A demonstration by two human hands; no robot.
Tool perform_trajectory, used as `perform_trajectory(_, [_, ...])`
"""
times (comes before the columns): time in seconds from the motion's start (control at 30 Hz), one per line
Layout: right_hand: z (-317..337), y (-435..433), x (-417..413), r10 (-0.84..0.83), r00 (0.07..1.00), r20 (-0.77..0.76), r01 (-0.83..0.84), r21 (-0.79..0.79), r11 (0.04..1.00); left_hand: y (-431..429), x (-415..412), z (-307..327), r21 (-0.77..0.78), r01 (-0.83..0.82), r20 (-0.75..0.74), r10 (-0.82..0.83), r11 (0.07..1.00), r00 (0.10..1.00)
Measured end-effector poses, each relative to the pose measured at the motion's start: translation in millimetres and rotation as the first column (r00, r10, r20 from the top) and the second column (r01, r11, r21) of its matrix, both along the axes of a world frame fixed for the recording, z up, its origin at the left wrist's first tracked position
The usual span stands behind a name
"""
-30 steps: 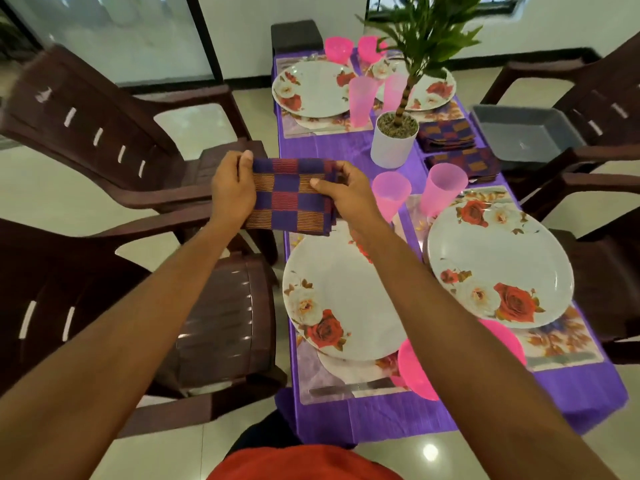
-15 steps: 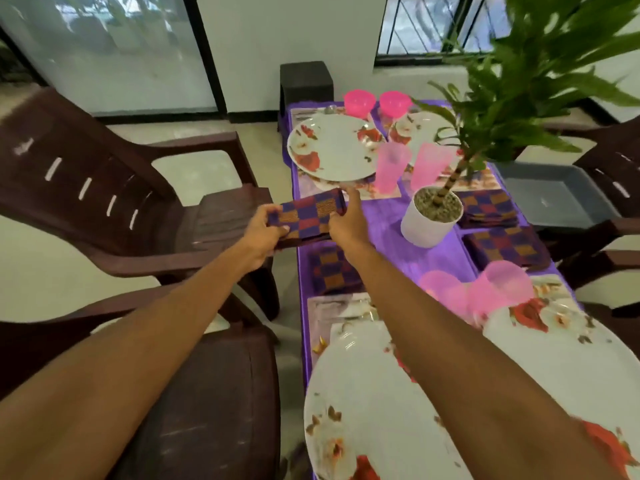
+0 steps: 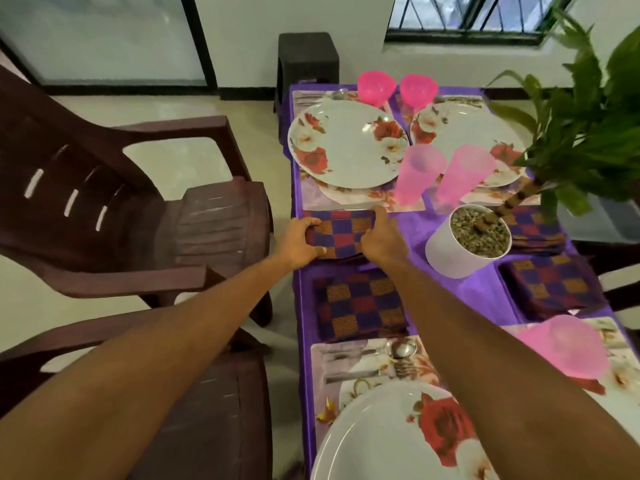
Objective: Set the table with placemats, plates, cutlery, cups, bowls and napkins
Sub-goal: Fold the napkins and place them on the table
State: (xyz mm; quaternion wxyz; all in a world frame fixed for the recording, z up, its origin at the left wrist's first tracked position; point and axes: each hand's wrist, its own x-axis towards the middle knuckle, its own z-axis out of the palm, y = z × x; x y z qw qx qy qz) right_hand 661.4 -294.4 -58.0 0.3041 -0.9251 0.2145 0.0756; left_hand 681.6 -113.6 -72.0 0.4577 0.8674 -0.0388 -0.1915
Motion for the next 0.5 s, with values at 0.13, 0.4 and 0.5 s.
perform_trajectory(0.13, [-11, -7, 1, 0.034, 0.999, 0.022, -0.032, -0.082, 0.996, 0, 4, -6, 0.075, 0.049, 0.097, -0.057, 0.996, 0.994])
perform_trajectory(0.4, [-15, -11, 11, 0.047, 0.994, 0.096, -0.038, -0.094, 0.995, -8, 7, -6, 0.090, 0.051, 0.122, -0.062, 0.995, 0.991])
perform_trajectory(0.5, [-18, -12, 13, 0.042, 0.995, 0.095, -0.031, -0.121, 0.992, -10, 11, -5, 0.106, 0.023, 0.119, -0.036, 0.994, 0.992])
